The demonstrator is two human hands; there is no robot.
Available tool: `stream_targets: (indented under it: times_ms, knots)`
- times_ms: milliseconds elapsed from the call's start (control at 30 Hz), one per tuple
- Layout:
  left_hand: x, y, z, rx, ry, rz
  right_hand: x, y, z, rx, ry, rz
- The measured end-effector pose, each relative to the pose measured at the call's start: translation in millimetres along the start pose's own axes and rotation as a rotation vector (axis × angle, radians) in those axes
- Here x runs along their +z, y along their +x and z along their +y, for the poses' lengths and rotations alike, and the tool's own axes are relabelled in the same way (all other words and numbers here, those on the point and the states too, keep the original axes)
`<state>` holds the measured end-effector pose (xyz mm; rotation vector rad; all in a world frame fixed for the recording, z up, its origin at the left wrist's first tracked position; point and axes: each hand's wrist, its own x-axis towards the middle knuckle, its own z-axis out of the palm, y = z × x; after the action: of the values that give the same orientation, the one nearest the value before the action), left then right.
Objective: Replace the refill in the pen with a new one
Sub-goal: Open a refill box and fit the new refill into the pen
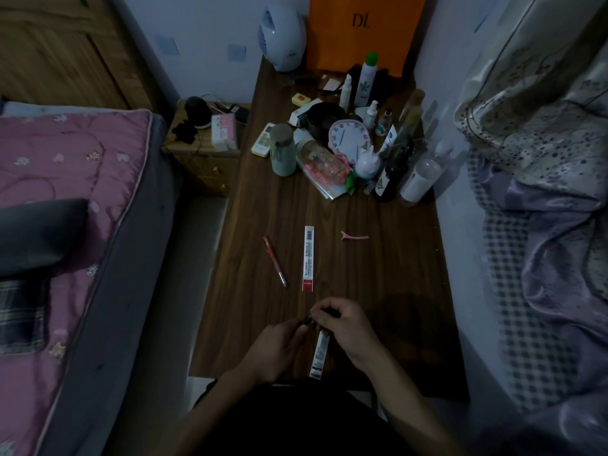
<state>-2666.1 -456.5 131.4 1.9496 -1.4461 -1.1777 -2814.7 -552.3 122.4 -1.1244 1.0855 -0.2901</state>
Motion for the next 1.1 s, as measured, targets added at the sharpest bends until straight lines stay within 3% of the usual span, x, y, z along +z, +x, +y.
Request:
stream_targets:
  times_ms: [267, 433, 833, 1100]
  knots:
    - [6, 6, -28, -0.138, -0.047, 0.033, -9, 26, 17, 0.149, -0.259, 0.119]
    - [10, 10, -44, -0.243, -0.005, -0.022, -5, 47, 35, 0.153, -0.599, 0.136]
    - [7, 19, -51, -0.268, 0.015, -0.023, 19, 79, 57, 0.078, -1.071, 0.275]
    - [1, 17, -49, -0.269, -0.001, -0.009, 27, 84, 60, 0.112, -1.129, 0.236]
